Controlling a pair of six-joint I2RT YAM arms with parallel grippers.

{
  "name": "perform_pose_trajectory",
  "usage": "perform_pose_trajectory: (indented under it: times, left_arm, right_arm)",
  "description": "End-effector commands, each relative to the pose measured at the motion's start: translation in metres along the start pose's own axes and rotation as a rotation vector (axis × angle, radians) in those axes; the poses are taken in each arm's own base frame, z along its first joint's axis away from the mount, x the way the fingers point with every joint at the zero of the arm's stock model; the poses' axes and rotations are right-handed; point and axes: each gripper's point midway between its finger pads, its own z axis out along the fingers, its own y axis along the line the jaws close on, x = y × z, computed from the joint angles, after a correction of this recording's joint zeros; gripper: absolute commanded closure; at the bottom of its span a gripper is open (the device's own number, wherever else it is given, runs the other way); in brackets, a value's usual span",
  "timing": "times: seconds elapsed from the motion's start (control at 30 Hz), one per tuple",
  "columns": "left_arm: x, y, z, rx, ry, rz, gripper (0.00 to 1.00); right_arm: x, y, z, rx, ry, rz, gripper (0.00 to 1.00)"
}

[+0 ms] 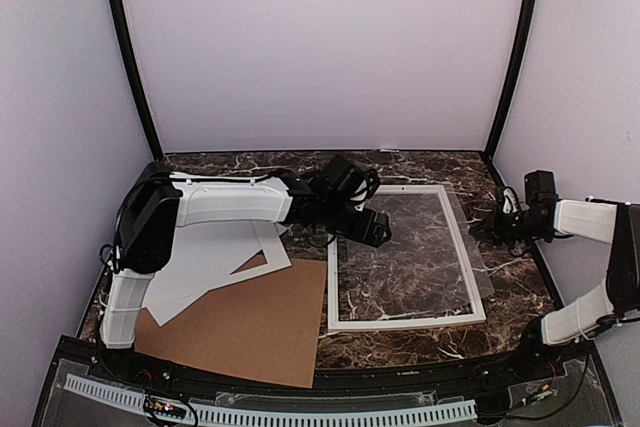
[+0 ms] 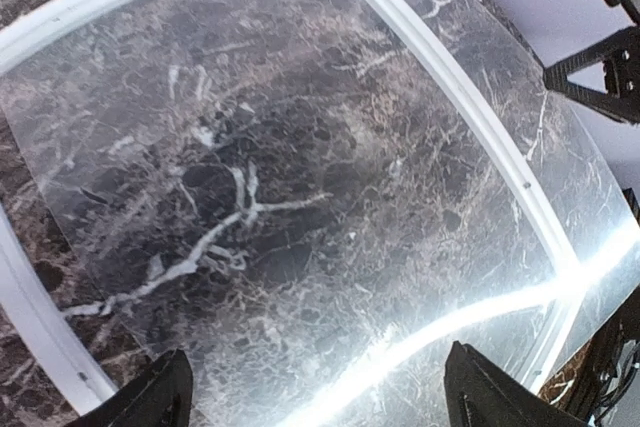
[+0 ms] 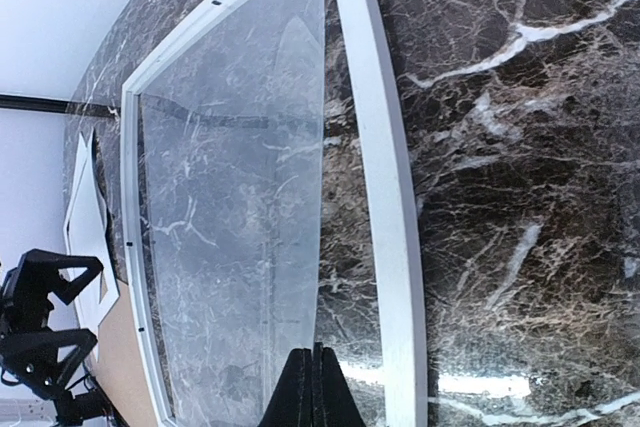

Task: Put the photo into the frame
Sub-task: Pick up the glass panel from the frame body.

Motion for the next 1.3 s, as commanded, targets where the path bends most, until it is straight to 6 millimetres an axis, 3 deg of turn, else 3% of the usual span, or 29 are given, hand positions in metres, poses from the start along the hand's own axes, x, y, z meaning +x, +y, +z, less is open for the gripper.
perform_pose_trajectory:
  times: [0.0,0.17,0.37,0.7,1.03,1.27]
  left_arm:
    - [0.004,0.018,-0.017,-0.047,0.025,-0.058,0.10]
    - [0.025,0.033,-0.009,-0.070,0.075,-0.142,0.10]
    - [0.042,0.037,0.001,-0.072,0.120,-0.189,0.11]
    - [0.072,0.031,0.023,-0.069,0.207,-0.195,0.12]
    - [0.086,0.021,0.035,-0.044,0.241,-0.193,0.13]
    - [0.088,0.023,0.037,-0.048,0.243,-0.185,0.14]
  right_arm:
    - [-0.001,0.016,-0.001,-0.097,0.006,0.009,1.00]
    - [-0.001,0.024,-0.003,-0.134,0.011,0.008,1.00]
    - [0.000,0.026,-0.006,-0.135,0.008,0.010,1.00]
    - [0.000,0.028,-0.009,-0.140,0.003,0.006,1.00]
    - [0.011,0.021,-0.001,-0.145,0.031,0.012,1.00]
    - [0.012,0.015,0.004,-0.128,0.046,0.007,0.89]
